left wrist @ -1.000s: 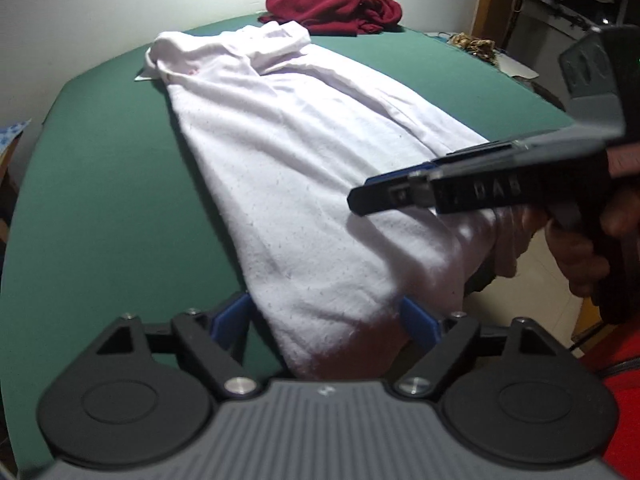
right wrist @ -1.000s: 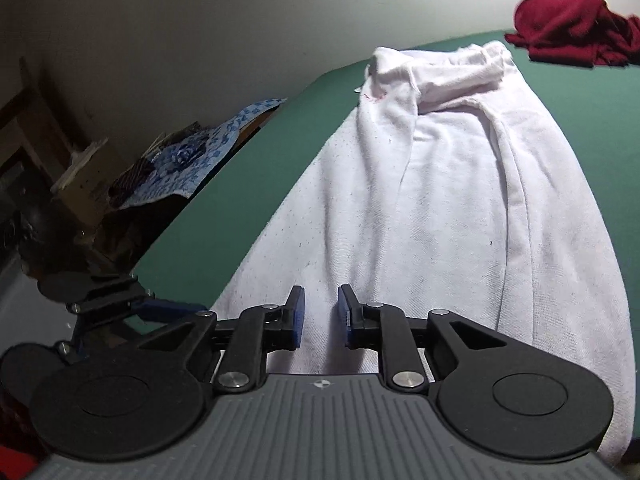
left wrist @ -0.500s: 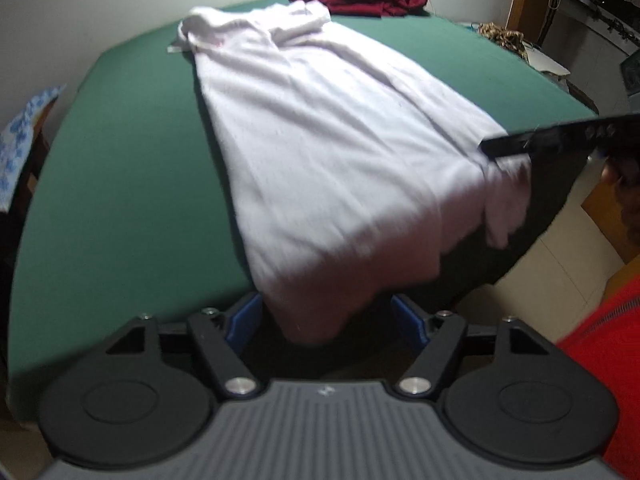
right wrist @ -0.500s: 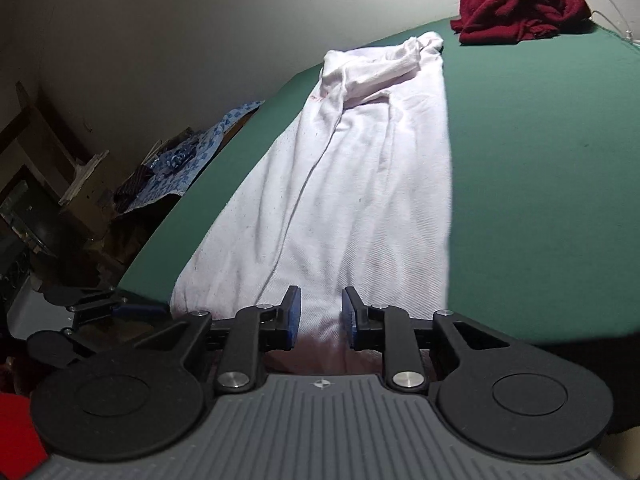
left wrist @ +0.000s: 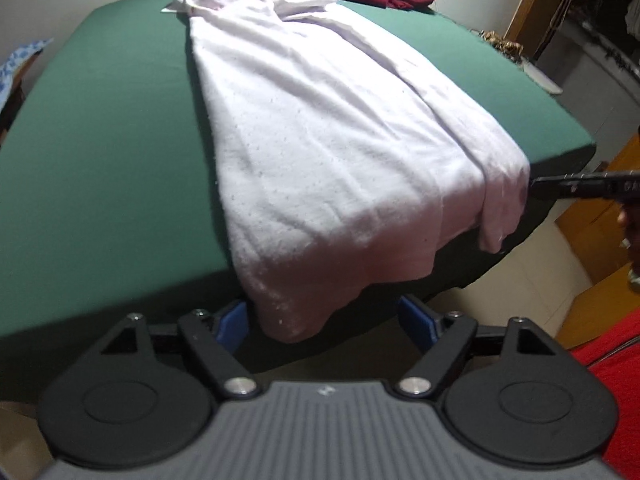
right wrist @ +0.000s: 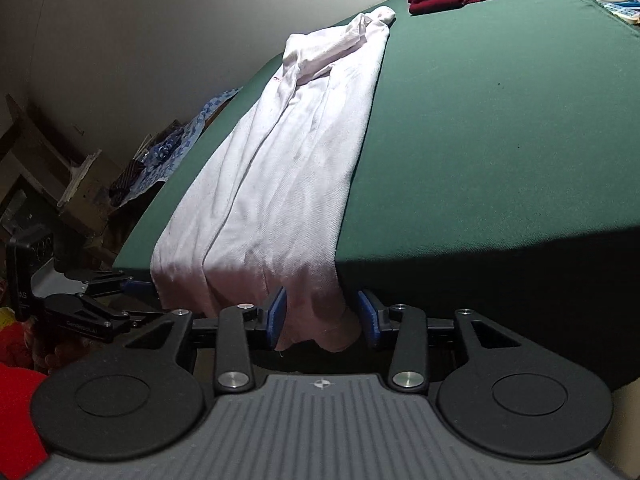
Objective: Fold clothes
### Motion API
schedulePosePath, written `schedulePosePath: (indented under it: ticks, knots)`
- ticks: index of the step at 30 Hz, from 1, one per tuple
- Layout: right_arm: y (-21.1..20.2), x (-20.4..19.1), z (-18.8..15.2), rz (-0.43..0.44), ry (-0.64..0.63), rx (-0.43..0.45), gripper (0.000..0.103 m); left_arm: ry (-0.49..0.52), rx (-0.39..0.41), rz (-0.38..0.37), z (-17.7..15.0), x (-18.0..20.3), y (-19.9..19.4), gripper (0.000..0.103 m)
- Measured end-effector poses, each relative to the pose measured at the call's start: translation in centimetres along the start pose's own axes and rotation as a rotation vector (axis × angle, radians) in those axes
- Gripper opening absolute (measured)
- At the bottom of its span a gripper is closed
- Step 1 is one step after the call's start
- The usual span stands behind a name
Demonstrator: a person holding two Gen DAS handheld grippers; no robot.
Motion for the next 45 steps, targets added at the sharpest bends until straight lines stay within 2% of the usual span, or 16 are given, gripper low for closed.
schedulePosePath:
  ticks: [5, 7, 8, 10, 11, 12, 13, 14, 16, 23, 29, 36, 40, 45]
  knots:
    - [1.3, 0.8, -0.1, 0.067, 0.025, -0.011, 0.042, -0.082, -0.017, -0.048, 0.2, -1.2, 1.4, 0.078]
    - [2.2, 1.0, 0.0, 0.065, 0.025, -0.018, 0.042, -0.121, -0.040, -0.055, 0.3, -1.6, 2.2, 0.075]
    - [2.6, 1.0, 0.1, 0.066, 0.021, -0.023, 0.042, -0.124, -0.041, -0.059, 0.3, -1.6, 2.3, 0.076]
    - [2.8, 0.9, 0.3, 0.081, 0.009, -0.033, 0.044, -0.116, -0.034, -0.061, 0.3, -1.5, 2.1, 0.071]
    - [2.9, 0.8, 0.3, 0.086, -0.003, -0.040, 0.043, -0.113, -0.040, -0.057, 0.4, -1.4, 2.1, 0.052]
    - [2.9, 0.7, 0.4, 0.090, -0.019, -0.052, 0.031, -0.111, -0.049, -0.054, 0.4, -1.4, 2.1, 0.019]
    - [2.8, 0.6, 0.5, 0.093, -0.034, -0.063, 0.015, -0.123, -0.055, -0.063, 0.6, -1.4, 2.0, 0.003]
    - [2.5, 0.5, 0.5, 0.095, -0.047, -0.069, 0.014, -0.137, -0.060, -0.074, 0.8, -1.5, 1.9, 0.000]
    - [2.0, 0.3, 0.7, 0.101, -0.068, -0.078, 0.009, -0.146, -0.043, -0.070, 0.8, -1.2, 1.2, 0.000]
    - [0.5, 0.4, 1.6, 0.180, -0.052, -0.092, 0.007, -0.185, -0.005, -0.061, 0.4, -0.5, -1.6, 0.000]
    - [-0.8, 0.2, 3.9, 0.281, -0.021, -0.067, 0.007, -0.185, 0.099, -0.056, 2.5, 0.8, -4.4, 0.000]
    - [-1.1, -0.3, 8.6, 0.354, 0.031, 0.013, 0.007, -0.265, 0.209, -0.115, 5.6, -0.4, -6.1, 0.000]
    - [0.4, -0.1, 11.6, 0.332, 0.067, 0.067, 0.007, -0.277, 0.238, -0.143, 8.9, -2.5, -5.3, 0.000]
    - [3.6, 0.8, 14.3, 0.202, 0.103, 0.097, 0.008, -0.281, 0.222, -0.148, 14.3, -5.9, -2.0, 0.000]
Point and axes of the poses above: each gripper's, at about its wrist camera, not at the fingertips, and y roughly the way its jaws point, x to its right, z to its top, the point moved 1 cm from there along y, roughly the way its jaws point, and after that the axes turned 2 degrees about z, right-handed, at the moved point
